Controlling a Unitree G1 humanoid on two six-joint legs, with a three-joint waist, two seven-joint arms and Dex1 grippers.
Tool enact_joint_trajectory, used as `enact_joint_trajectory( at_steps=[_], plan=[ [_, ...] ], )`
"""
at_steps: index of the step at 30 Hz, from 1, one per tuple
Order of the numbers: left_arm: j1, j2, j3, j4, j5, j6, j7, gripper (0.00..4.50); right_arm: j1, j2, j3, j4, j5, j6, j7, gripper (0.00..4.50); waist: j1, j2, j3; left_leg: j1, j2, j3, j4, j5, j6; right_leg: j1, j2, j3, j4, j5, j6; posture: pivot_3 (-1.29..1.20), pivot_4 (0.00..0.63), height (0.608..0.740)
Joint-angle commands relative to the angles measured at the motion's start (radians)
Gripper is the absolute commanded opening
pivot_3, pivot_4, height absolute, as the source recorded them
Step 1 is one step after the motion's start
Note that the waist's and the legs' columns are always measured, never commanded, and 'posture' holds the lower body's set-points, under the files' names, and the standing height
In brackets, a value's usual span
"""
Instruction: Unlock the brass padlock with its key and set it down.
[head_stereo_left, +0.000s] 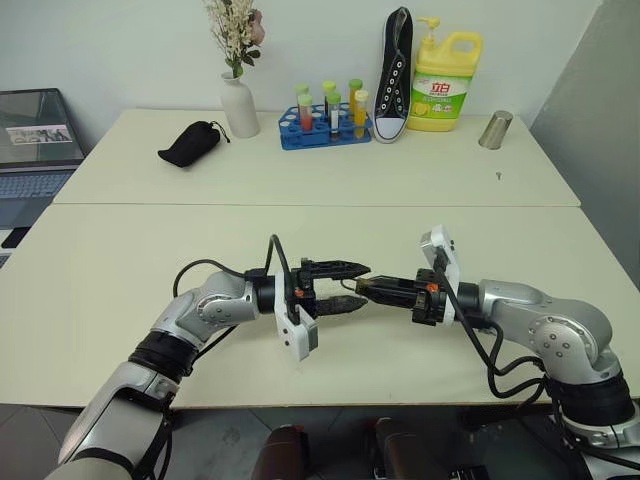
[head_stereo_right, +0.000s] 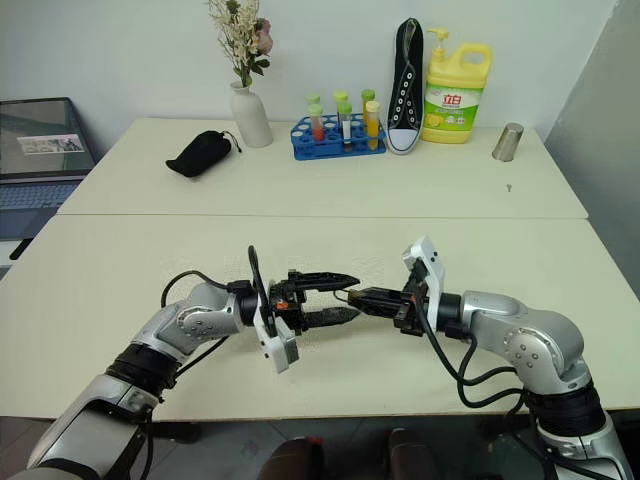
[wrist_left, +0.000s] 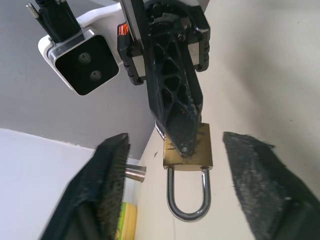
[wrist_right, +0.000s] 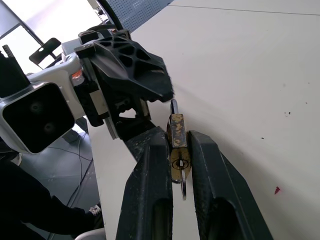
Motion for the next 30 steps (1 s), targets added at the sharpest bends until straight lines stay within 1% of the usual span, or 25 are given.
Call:
enact_joint_trajectory(
  at_steps=[1, 4, 6, 7, 10, 12, 14, 16, 18, 19, 20, 22, 26, 30],
  plan=[
    [0.018, 0.027, -0.008, -0.06, -0.074, 0.008, -0.037, 4.38, -0.025, -0.022, -0.014, 0.009, -0.037, -0.039, 0.041, 0.18, 0.0, 0.0, 0.0, 0.0, 0.0, 0.0, 0.0, 0.0, 0.0, 0.0, 0.0, 0.0, 0.0, 0.0, 0.0, 0.0, 0.15, 0.74],
    [0.033, 0.031, 0.007, -0.096, -0.134, 0.032, -0.047, 4.39, -0.025, -0.04, -0.012, 0.028, -0.076, -0.063, 0.067, 0.18, 0.0, 0.0, 0.0, 0.0, 0.0, 0.0, 0.0, 0.0, 0.0, 0.0, 0.0, 0.0, 0.0, 0.0, 0.0, 0.0, 0.15, 0.74],
    [0.035, 0.028, 0.02, -0.138, -0.216, 0.099, -0.061, 3.99, -0.021, -0.063, 0.002, 0.025, -0.118, -0.092, 0.09, 0.18, 0.0, 0.0, 0.0, 0.0, 0.0, 0.0, 0.0, 0.0, 0.0, 0.0, 0.0, 0.0, 0.0, 0.0, 0.0, 0.0, 0.15, 0.74],
    [0.034, 0.018, 0.034, -0.16, -0.274, 0.173, -0.067, 3.75, -0.017, -0.074, 0.01, 0.016, -0.137, -0.106, 0.104, 0.18, 0.0, 0.0, 0.0, 0.0, 0.0, 0.0, 0.0, 0.0, 0.0, 0.0, 0.0, 0.0, 0.0, 0.0, 0.0, 0.0, 0.15, 0.74],
    [0.024, -0.001, 0.061, -0.196, -0.367, 0.335, -0.099, 2.84, -0.011, -0.088, 0.02, -0.005, -0.165, -0.133, 0.133, 0.18, 0.0, 0.0, 0.0, 0.0, 0.0, 0.0, 0.0, 0.0, 0.0, 0.0, 0.0, 0.0, 0.0, 0.0, 0.0, 0.0, 0.15, 0.74],
    [0.012, -0.009, 0.064, -0.211, -0.465, 0.492, -0.175, 2.2, -0.008, -0.096, 0.026, -0.029, -0.175, -0.146, 0.155, 0.18, 0.0, 0.0, 0.0, 0.0, 0.0, 0.0, 0.0, 0.0, 0.0, 0.0, 0.001, 0.0, 0.0, -0.002, 0.004, 0.0, 0.15, 0.74],
    [-0.006, -0.018, 0.078, -0.213, -0.52, 0.613, -0.226, 1.54, -0.006, -0.099, 0.026, -0.049, -0.175, -0.153, 0.172, 0.18, 0.0, 0.0, 0.0, 0.0, 0.0, 0.0, 0.0, 0.0, 0.0, 0.0, 0.002, -0.001, 0.0, -0.003, 0.004, 0.0, 0.15, 0.74],
    [-0.012, -0.03, 0.098, -0.22, -0.537, 0.681, -0.255, 0.92, -0.004, -0.1, 0.024, -0.058, -0.176, -0.157, 0.182, 0.18, 0.0, 0.0, 0.0, 0.0, 0.0, 0.0, 0.0, 0.0, 0.0, 0.0, 0.002, -0.001, 0.0, -0.003, 0.004, 0.0, 0.15, 0.74],
    [-0.018, -0.04, 0.101, -0.242, -0.615, 0.833, -0.326, 0.2, -0.008, -0.096, 0.022, -0.067, -0.18, -0.166, 0.188, 0.18, 0.0, 0.0, 0.0, 0.0, 0.0, 0.0, 0.0, 0.0, 0.0, 0.0, 0.002, -0.001, 0.0, -0.003, 0.004, 0.0, 0.15, 0.74],
    [-0.019, -0.044, 0.105, -0.251, -0.635, 0.88, -0.348, 0.0, -0.01, -0.095, 0.021, -0.07, -0.181, -0.169, 0.19, 0.18, 0.0, 0.0, 0.0, 0.0, 0.0, -0.001, 0.0, 0.0, 0.0, 0.0, 0.002, -0.001, 0.0, -0.003, 0.004, 0.0, 0.15, 0.74],
    [-0.017, -0.043, 0.098, -0.262, -0.677, 0.962, -0.397, 0.0, -0.013, -0.091, 0.015, -0.076, -0.175, -0.171, 0.189, 0.18, 0.0, 0.0, 0.0, 0.0, 0.0, -0.001, 0.0, 0.0, 0.0, 0.0, 0.002, -0.001, 0.0, -0.003, 0.004, 0.0, 0.15, 0.74],
    [-0.012, -0.044, 0.094, -0.275, -0.721, 1.06, -0.476, 0.0, -0.021, -0.082, -0.001, -0.081, -0.156, -0.165, 0.184, 0.18, -0.001, 0.0, 0.0, 0.0, 0.0, -0.001, 0.0, 0.0, 0.0, 0.0, 0.002, -0.001, 0.0, -0.003, 0.004, 0.0, 0.15, 0.74],
    [0.011, -0.05, 0.106, -0.329, -0.762, 1.182, -0.552, 0.0, -0.022, -0.078, -0.012, -0.086, -0.149, -0.162, 0.176, 0.18, -0.001, 0.0, 0.0, 0.0, 0.0, -0.001, 0.0, 0.0, 0.0, 0.0, 0.003, -0.001, 0.0, -0.003, 0.004, 0.0, 0.15, 0.74],
    [0.048, -0.03, 0.116, -0.4, -0.78, 1.275, -0.612, 0.0, -0.02, -0.068, -0.025, -0.085, -0.142, -0.158, 0.16, 0.18, -0.001, 0.0, 0.0, 0.0, 0.0, -0.001, 0.0, 0.0, 0.0, 0.0, 0.003, 0.0, 0.0, -0.003, 0.004, 0.0, 0.15, 0.74]
  ],
)
